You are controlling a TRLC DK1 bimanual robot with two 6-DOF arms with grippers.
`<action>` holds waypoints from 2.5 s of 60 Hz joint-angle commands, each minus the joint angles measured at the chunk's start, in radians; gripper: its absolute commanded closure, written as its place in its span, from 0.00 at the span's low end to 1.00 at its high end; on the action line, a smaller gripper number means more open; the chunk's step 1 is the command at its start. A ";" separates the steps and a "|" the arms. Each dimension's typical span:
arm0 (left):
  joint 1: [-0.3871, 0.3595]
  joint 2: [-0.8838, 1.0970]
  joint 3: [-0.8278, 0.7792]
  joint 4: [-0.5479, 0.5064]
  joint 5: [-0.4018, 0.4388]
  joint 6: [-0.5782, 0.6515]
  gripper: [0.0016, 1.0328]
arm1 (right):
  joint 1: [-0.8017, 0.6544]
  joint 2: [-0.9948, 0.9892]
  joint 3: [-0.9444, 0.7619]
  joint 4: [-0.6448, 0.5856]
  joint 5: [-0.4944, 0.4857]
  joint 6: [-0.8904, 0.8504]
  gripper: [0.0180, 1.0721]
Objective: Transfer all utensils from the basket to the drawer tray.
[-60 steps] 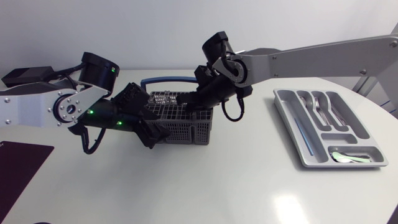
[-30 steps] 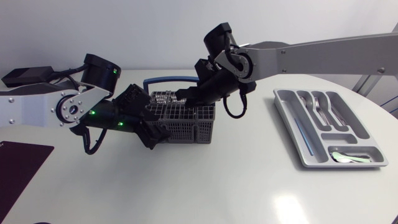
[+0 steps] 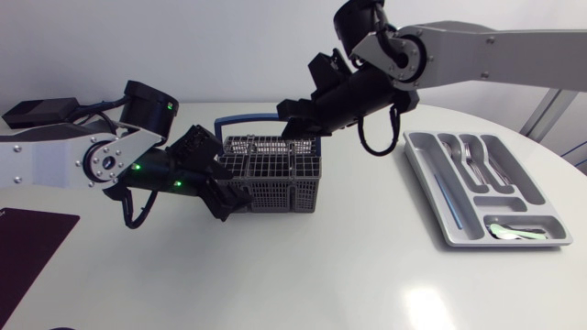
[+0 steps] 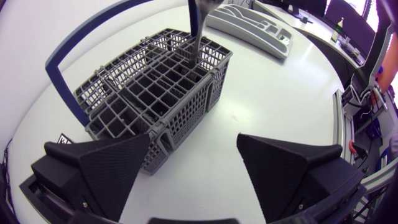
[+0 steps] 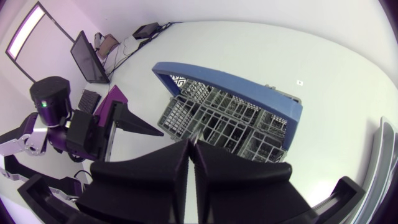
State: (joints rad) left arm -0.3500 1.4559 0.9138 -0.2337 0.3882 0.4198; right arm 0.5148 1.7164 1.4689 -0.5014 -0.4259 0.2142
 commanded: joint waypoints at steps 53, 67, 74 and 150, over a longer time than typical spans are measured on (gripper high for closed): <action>0.009 -0.192 -0.081 -0.108 0.011 0.010 0.05 | -0.343 -0.437 -0.312 -0.359 0.073 -0.426 0.94; 0.040 -0.256 -0.119 -0.124 0.009 0.010 0.05 | -0.624 -0.531 -0.496 -0.347 0.233 -0.613 0.94; 0.062 -0.290 -0.141 -0.128 0.009 0.008 0.05 | -0.783 -0.509 -0.575 -0.256 0.299 -0.714 0.94; 0.229 -0.496 -0.251 -0.131 0.011 -0.055 0.05 | -0.865 -0.471 -0.848 0.258 0.576 -0.888 0.05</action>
State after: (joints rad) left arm -0.1368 0.9829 0.6937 -0.3836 0.3885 0.3885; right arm -0.3862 1.3075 0.6392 -0.2176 0.1463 -0.7055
